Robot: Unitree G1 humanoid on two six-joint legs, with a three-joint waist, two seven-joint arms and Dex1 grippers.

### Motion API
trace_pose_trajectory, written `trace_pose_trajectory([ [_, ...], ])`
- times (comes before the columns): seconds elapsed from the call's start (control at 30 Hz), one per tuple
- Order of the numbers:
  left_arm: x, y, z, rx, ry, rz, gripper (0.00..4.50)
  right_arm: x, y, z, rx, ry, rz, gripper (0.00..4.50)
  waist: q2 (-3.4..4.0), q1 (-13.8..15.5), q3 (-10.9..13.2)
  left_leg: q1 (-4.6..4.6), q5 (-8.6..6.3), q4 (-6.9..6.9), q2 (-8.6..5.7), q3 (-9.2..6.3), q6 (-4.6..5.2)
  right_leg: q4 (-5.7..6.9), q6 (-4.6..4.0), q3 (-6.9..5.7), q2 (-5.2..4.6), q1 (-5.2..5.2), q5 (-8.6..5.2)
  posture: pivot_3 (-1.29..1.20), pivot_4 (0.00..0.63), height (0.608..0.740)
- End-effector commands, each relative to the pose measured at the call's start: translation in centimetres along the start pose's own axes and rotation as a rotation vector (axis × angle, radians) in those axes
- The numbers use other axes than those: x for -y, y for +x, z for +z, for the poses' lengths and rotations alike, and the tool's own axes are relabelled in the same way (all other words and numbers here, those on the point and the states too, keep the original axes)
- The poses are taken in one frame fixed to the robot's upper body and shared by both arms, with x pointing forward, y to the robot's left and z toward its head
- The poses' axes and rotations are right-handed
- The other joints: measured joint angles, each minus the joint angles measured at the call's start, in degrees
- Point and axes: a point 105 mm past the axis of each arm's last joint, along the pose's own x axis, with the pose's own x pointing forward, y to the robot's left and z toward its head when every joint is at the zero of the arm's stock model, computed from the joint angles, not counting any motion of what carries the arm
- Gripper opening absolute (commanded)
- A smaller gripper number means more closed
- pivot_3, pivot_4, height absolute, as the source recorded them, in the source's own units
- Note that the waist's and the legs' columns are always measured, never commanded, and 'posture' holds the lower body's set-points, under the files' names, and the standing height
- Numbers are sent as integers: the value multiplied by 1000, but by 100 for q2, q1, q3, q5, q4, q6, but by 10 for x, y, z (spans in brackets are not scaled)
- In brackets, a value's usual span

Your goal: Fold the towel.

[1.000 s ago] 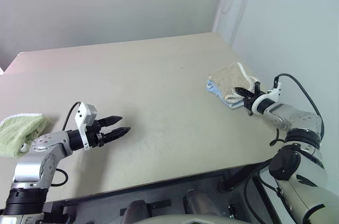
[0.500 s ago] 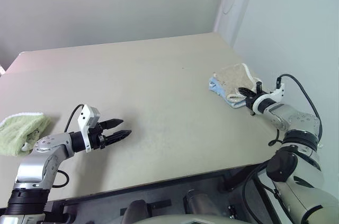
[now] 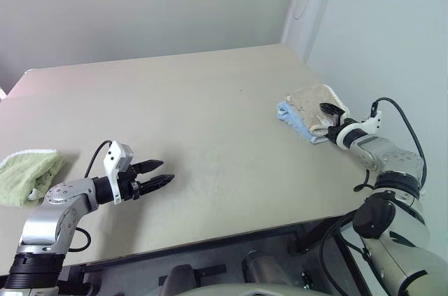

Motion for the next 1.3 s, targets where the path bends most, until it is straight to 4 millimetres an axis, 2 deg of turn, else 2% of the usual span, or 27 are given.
trace_pose_trajectory([
  [0.03,-2,-2,14,31,37,7,3359,-19,-2,10,9,15,66,4455,0,-3,0,0,0,-2,0,0,0,-1,0,0,0,-1,0,0,0,740],
  [0.2,-4,-2,13,32,33,9,3359,-31,-13,16,-7,23,142,4455,0,4,0,-2,0,-2,0,0,0,-2,0,0,0,-1,0,0,0,740],
  [0.4,-6,-3,11,27,29,8,3359,-48,-32,10,-101,-53,263,4455,0,12,0,-2,0,-3,0,0,0,-3,0,0,0,-2,-1,0,0,740],
  [0.73,-11,-2,10,21,31,7,3359,-41,-46,0,-192,-139,248,4455,0,13,0,-2,0,-3,0,1,0,-4,0,0,0,-3,-1,0,0,740],
  [0.97,-14,-5,8,22,39,15,3359,-36,-65,9,-205,-179,254,4455,-1,30,1,-5,0,-2,0,1,0,-6,3,0,-1,-4,-2,0,0,740],
  [1.07,-15,-5,9,27,42,18,3359,-35,-74,7,-238,-226,270,4455,-1,22,1,-3,-1,-2,0,1,0,-6,3,0,-1,-3,-2,0,0,740],
  [1.23,-21,-10,16,69,54,47,3359,-57,-94,-7,-319,-424,373,4455,0,21,1,-6,-1,-4,0,3,-1,-5,2,1,-1,-8,-3,0,0,740],
  [1.3,-25,-13,23,95,45,54,3359,-80,-99,-16,-316,-593,450,4455,0,22,1,-5,-1,-3,0,2,-1,-3,2,1,0,-9,-3,0,0,740],
])
